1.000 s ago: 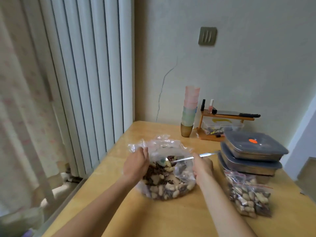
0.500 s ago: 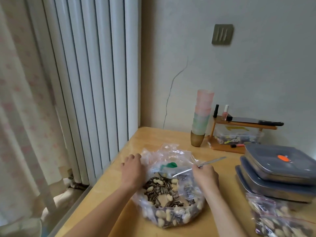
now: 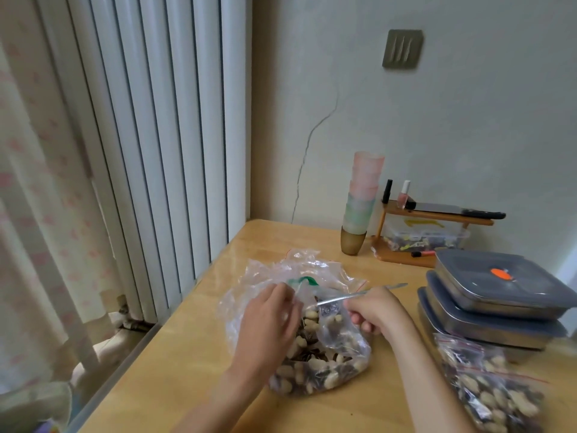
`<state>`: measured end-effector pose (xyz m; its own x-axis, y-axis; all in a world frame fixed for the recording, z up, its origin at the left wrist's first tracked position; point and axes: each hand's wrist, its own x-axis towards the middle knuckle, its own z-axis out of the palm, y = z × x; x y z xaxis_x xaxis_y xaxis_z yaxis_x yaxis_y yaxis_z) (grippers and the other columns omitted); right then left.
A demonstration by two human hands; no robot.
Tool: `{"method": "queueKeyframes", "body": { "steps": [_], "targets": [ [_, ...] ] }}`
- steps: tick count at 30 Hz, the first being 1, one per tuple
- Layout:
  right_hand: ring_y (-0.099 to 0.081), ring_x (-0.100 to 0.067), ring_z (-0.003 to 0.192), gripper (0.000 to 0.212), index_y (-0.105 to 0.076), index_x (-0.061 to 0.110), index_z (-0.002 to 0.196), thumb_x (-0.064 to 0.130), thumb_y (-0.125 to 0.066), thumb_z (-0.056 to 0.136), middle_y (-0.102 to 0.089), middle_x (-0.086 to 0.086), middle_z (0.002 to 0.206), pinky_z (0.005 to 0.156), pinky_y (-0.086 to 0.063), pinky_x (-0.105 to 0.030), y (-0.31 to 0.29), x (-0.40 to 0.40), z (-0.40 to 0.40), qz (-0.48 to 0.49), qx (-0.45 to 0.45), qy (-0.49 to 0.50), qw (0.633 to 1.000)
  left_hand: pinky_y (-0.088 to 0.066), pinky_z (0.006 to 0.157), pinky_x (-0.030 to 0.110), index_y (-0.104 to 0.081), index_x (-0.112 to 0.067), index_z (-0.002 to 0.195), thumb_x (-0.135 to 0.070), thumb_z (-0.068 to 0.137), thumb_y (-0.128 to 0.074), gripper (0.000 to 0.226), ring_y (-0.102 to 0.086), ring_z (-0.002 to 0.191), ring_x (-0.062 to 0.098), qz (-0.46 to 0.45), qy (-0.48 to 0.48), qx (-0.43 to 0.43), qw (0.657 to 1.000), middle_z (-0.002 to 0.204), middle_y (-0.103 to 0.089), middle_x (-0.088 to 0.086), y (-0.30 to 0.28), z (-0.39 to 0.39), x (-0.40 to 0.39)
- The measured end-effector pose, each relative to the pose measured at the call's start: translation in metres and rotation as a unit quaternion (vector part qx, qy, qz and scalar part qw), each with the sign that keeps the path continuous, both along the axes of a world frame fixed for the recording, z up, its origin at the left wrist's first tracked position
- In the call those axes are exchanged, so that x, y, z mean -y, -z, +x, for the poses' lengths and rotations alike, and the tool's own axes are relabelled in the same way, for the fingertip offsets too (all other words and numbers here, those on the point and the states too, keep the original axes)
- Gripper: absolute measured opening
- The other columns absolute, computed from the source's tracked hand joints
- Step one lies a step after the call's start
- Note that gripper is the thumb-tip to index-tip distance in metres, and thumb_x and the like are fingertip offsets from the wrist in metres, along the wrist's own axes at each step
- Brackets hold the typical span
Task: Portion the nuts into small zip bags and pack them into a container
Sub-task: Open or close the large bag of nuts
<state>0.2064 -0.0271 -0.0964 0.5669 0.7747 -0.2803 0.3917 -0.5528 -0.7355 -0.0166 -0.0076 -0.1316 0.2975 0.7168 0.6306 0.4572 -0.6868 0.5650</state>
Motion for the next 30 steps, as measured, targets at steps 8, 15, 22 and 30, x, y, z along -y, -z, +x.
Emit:
{"method": "queueKeyframes", "body": {
  "steps": [8, 15, 22, 30],
  "targets": [
    [-0.045, -0.008, 0.036, 0.026, -0.075, 0.006, 0.09, 0.027, -0.062, 0.099, -0.077, -0.001, 0.073, 0.043, -0.036, -0.019, -0.039, 0.021, -0.009, -0.076, 0.104, -0.112, 0.985, -0.061, 0.08, 0.037, -0.06, -0.007, 0.094, -0.023, 0.097, -0.068, 0.018, -0.071, 0.092, 0.026, -0.315, 0.188, 0.186, 0.911, 0.101, -0.07, 0.011, -0.004, -0.004, 0.019],
    [-0.071, -0.004, 0.087, 0.018, -0.077, 0.025, 0.113, 0.03, -0.071, 0.097, -0.078, 0.006, 0.102, 0.076, -0.055, -0.02, -0.052, 0.023, -0.043, 0.116, -0.044, -0.315, 0.941, -0.06, 0.077, 0.031, -0.064, 0.0, 0.111, -0.026, 0.095, -0.07, 0.031, -0.071, 0.091, 0.028, -0.381, 0.193, 0.23, 0.874, 0.107, -0.068, 0.024, -0.001, -0.009, 0.006],
    [-0.074, -0.02, 0.086, 0.022, -0.07, 0.014, 0.103, 0.02, -0.083, 0.086, -0.079, -0.006, 0.093, 0.081, -0.057, -0.034, -0.035, 0.012, -0.054, 0.138, -0.051, -0.295, 0.944, -0.056, 0.076, 0.032, -0.064, 0.001, 0.101, -0.05, 0.09, -0.072, 0.053, -0.062, 0.077, 0.019, -0.366, 0.198, 0.191, 0.889, 0.082, -0.06, 0.012, 0.003, -0.014, -0.003],
    [-0.051, -0.017, 0.067, 0.011, -0.073, 0.014, 0.089, 0.009, -0.082, 0.085, -0.063, -0.009, 0.071, 0.063, -0.041, -0.03, -0.038, 0.011, -0.049, 0.196, -0.018, -0.369, 0.909, -0.054, 0.095, 0.035, -0.059, -0.012, 0.137, -0.055, 0.096, -0.053, 0.06, -0.07, 0.103, 0.021, -0.472, 0.278, 0.141, 0.825, 0.113, -0.073, 0.006, -0.018, -0.017, -0.01]
  ]
}}
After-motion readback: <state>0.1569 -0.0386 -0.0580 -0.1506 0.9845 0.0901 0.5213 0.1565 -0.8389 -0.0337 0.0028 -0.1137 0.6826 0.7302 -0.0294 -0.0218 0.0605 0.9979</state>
